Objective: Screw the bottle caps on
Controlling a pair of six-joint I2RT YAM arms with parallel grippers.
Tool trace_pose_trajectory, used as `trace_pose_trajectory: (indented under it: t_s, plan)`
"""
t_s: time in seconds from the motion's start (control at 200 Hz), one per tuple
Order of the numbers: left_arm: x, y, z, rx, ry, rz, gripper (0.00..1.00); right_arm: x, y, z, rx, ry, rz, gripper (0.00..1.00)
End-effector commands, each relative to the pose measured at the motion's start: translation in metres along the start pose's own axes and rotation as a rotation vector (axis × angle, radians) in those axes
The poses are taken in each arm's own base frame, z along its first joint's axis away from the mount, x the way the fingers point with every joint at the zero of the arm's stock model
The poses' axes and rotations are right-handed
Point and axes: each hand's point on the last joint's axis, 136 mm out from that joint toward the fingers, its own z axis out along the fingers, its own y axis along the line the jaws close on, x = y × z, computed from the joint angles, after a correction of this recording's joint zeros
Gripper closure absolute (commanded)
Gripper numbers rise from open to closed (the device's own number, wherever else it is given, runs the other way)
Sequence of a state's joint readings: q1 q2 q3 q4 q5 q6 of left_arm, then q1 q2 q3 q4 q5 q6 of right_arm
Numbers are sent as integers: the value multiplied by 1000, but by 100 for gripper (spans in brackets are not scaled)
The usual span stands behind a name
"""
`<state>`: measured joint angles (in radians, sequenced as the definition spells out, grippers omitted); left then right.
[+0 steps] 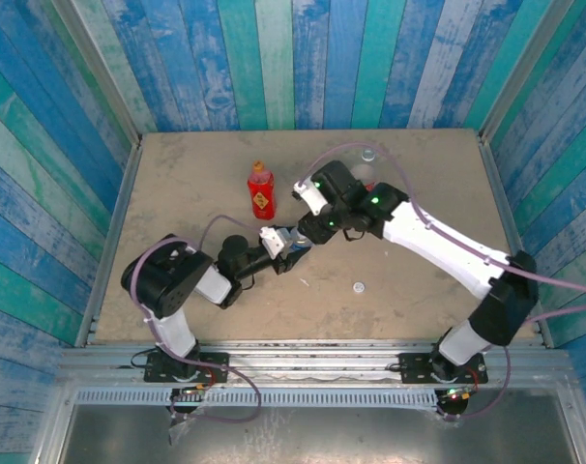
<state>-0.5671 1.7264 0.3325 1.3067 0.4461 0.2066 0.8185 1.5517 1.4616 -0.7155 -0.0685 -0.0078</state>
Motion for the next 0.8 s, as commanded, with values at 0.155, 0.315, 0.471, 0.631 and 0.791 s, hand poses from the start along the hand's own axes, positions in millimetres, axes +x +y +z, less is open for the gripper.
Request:
trace_pose_trajectory:
  t_s: [0.155, 0.315, 0.471, 0.631, 0.791]
  plan:
    - [-13, -21, -14, 73, 106, 283, 36, 42, 31, -57, -133, -90, -602, 33]
    - [-26, -37, -23, 144, 127, 364, 36, 72, 34, -71, -75, -119, -1037, 32]
    - [-39, -46, -30, 177, 108, 396, 37, 61, 40, -69, -35, -102, -1146, 42]
    - [-43, -48, -30, 181, 99, 398, 38, 55, 51, -54, -64, -77, -1174, 51]
    - [-46, -50, -31, 188, 86, 391, 41, 53, 48, -37, -49, -39, -1193, 51]
